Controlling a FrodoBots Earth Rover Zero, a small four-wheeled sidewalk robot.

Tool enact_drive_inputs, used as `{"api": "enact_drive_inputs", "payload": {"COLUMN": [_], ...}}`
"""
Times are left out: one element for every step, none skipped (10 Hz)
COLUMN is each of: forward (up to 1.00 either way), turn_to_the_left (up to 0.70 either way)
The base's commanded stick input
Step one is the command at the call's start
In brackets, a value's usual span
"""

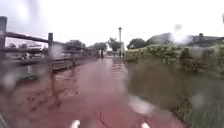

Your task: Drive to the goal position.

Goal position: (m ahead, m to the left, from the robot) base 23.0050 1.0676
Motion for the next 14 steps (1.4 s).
{"api": "enact_drive_inputs", "payload": {"forward": [0.70, 0.70, 0.70, 0.70, 0.70, 0.70, 0.70, 0.70, 0.70, 0.70, 0.70, 0.70, 0.70, 0.70], "turn_to_the_left": [0.00, 0.00, 0.00, 0.00, 0.00, 0.00, 0.00, 0.00, 0.00, 0.00, 0.00, 0.00, 0.00, 0.00]}}
